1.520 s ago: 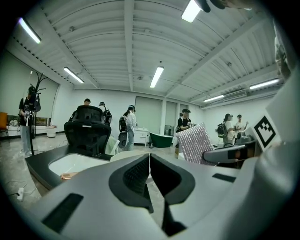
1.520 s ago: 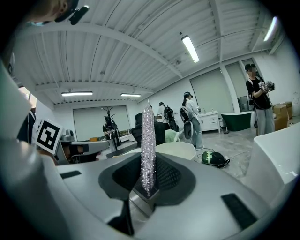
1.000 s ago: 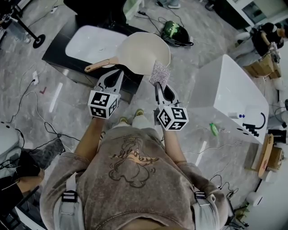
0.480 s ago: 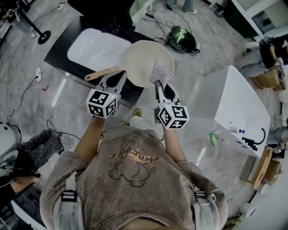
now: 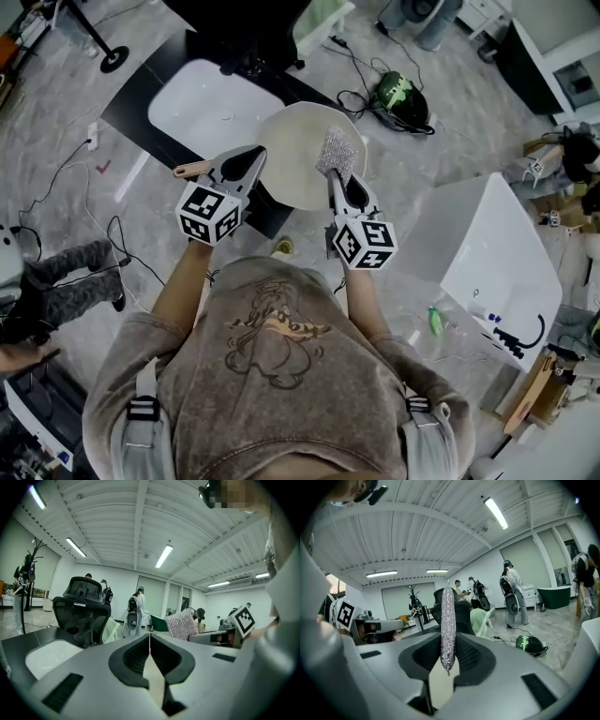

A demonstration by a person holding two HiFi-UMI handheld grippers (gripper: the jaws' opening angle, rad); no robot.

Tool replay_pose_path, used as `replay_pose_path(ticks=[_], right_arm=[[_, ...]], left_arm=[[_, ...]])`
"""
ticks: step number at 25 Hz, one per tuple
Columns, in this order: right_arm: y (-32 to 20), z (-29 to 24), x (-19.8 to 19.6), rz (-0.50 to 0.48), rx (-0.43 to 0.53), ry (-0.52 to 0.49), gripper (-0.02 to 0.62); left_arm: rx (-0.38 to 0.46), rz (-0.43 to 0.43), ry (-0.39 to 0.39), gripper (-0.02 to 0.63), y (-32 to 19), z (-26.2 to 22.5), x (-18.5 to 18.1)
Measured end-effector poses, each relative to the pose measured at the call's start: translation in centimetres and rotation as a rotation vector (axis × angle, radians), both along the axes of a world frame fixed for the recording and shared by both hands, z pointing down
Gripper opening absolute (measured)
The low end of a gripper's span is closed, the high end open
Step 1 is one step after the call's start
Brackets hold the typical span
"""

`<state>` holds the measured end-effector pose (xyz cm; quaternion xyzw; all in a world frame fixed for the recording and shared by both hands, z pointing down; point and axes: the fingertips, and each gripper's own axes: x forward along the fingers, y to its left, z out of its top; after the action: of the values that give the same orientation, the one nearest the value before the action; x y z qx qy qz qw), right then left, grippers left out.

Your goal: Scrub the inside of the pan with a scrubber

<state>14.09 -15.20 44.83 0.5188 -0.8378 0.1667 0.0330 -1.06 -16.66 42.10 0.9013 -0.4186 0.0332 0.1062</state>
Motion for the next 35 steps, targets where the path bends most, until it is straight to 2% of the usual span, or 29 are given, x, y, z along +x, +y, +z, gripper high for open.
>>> replay_pose_path(ticks=[7, 13, 18, 20, 22, 28, 32, 35], right_arm=[[-2.2, 0.5, -0.5, -0.047, -0.013, -0.012, 0.086], [-3.8, 1.1, -1.2, -0.038, -0.039, -0.020, 0.086], [-4.9, 1.2, -1.8, -0.022, -0.048, -0.019, 0.086], [-5.4, 1.3, -2.3, -0.020, -0.048, -0.020, 0.086], [-5.8, 1.3, -2.8, -0.023, -0.047, -0.020, 0.086], [-6.8, 1.9, -3.5, -0.024, -0.051, -0.017, 0.086], [-7.3, 2.1, -3.7, -0.026, -0.058, -0.013, 0.086], [-7.6, 2.5, -3.8, -0.023, -0.067, -0.011, 0.086]], left_arm=[[0.000, -0.040, -0.014, 0.020, -1.8, 0.0, -0.2], [-0.011, 0.066, 0.014, 0.039, -2.7, -0.5, 0.6], [-0.047, 0.154, -0.026, 0.291, -3.8, 0.3, 1.0], [-0.059, 0.203, -0.072, 0.336, -3.9, 1.2, 1.1], [-0.066, 0.257, -0.128, 0.353, -3.7, 2.2, 1.1], [-0.116, 0.413, -0.301, 0.353, -3.0, 6.4, 0.6], [-0.162, 0.472, -0.453, 0.353, -2.5, 9.9, -0.7], [-0.187, 0.496, -0.531, 0.353, -2.5, 12.3, -1.7]])
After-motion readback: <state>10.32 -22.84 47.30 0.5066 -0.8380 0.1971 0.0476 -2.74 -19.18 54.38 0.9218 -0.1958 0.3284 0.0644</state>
